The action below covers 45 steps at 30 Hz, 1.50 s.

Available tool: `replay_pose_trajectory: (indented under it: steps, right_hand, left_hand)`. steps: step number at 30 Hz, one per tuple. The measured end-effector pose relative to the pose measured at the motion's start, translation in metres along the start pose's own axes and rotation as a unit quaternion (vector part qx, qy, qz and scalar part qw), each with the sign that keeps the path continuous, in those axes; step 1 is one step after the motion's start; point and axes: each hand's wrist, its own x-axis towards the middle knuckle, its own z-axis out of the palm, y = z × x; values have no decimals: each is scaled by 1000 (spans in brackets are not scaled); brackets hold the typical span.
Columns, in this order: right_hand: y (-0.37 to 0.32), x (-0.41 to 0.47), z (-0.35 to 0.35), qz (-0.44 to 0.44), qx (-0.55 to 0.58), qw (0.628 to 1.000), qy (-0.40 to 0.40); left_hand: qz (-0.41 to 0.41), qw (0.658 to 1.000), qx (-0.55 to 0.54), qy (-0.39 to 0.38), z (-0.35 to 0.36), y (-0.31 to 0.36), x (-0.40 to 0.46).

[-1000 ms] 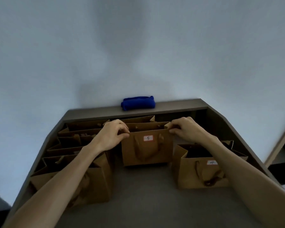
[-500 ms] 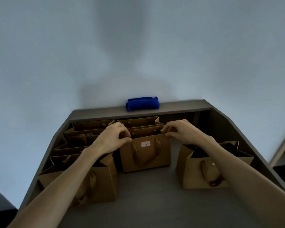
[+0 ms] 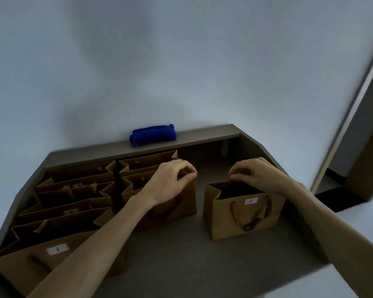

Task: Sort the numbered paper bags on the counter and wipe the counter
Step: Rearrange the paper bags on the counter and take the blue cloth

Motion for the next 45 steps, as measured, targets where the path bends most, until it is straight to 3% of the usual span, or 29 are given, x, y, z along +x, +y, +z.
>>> replay_pose_trajectory:
  steps: [4,9,19,32,45]
  right_hand:
    - [24,-20,-15,42,-25,998,-43]
    - [37,-26,-21,74,-8,997,-10]
    - [39,-14,-36,79,11,995,-53]
    - [-47,36,16,-58,59,992,-91]
    - [-118,72,65,-161,40,984,-69]
  left_hand:
    - [11,998,-21,-63,27,20,21]
    - [-9,988,0,-155,47,32,52]
    - [-20,983,17,-184,36,30,78]
    - [-129,959,74,-241,-50,-12,0]
    - [-208,949,124,-203,-99,-47,-62]
